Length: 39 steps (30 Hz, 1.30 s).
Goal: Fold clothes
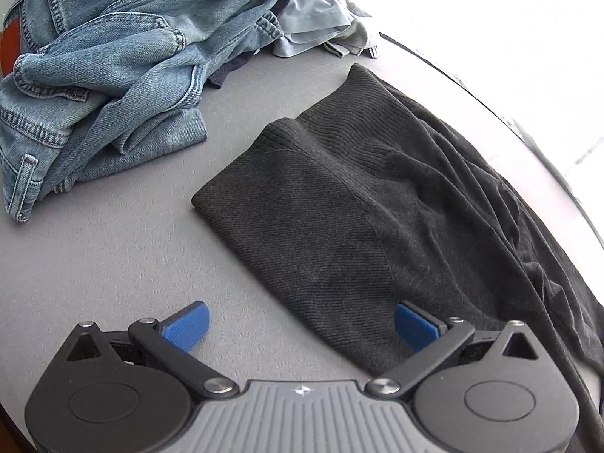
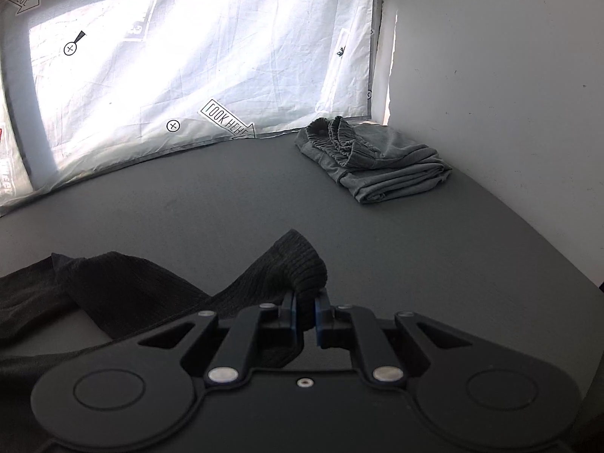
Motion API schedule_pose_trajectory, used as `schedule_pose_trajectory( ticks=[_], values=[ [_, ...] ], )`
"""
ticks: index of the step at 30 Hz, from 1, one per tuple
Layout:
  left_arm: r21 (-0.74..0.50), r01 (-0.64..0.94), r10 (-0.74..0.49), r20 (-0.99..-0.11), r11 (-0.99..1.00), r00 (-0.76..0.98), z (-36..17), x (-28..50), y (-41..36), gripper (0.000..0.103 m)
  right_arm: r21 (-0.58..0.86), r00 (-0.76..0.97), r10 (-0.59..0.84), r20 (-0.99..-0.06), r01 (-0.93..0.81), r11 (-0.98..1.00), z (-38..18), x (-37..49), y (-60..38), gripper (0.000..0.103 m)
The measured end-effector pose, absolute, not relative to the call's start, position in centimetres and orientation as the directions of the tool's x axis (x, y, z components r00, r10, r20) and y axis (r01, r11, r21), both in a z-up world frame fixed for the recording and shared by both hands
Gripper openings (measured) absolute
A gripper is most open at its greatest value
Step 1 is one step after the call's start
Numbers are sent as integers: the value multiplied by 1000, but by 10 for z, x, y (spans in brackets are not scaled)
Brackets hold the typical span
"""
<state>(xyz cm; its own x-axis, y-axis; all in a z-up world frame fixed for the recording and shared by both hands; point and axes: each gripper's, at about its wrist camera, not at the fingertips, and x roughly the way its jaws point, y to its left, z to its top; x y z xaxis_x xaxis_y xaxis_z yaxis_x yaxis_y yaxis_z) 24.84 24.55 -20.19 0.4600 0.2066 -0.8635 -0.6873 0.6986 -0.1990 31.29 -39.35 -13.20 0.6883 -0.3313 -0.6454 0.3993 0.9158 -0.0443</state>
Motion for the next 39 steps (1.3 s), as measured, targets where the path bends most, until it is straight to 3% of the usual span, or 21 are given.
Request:
schedule_pose_trajectory(
  ticks=[7,10,12,22,27,33,35,37,39],
  values=[
    [-106,-750,332,-849,653,410,-205,280,258,98,8,679,-360,-639,474,880,-129,304,-392,10],
    [-27,-773,429,-819,633,381,-199,286,249,64,4,676,-368,-638,481,877,-130,304,-389,10],
    [28,-757,476,-792,653,382,-192,289,245,8,3,678,-367,-637,478,878,-128,304,-388,10],
    [61,-754,554,-717,654,423,-135,265,251,4,73,719,-331,-610,467,881,-97,293,-402,10],
    [157,-685,569,-701,712,430,-131,260,244,4,129,671,-306,-676,516,847,-99,276,-419,10],
    [106,-758,539,-766,643,350,-156,251,258,6,55,515,-301,-802,566,823,-145,266,-429,10],
    [130,-746,513,-801,653,309,-168,256,259,13,5,441,-296,-847,563,826,-167,270,-429,13],
    [165,-725,505,-816,669,281,-175,260,256,30,-118,373,-349,-860,520,846,-186,276,-421,27],
    [216,-707,553,-782,673,287,-170,262,247,73,-298,375,-468,-800,429,853,-187,280,-403,38]
  ],
)
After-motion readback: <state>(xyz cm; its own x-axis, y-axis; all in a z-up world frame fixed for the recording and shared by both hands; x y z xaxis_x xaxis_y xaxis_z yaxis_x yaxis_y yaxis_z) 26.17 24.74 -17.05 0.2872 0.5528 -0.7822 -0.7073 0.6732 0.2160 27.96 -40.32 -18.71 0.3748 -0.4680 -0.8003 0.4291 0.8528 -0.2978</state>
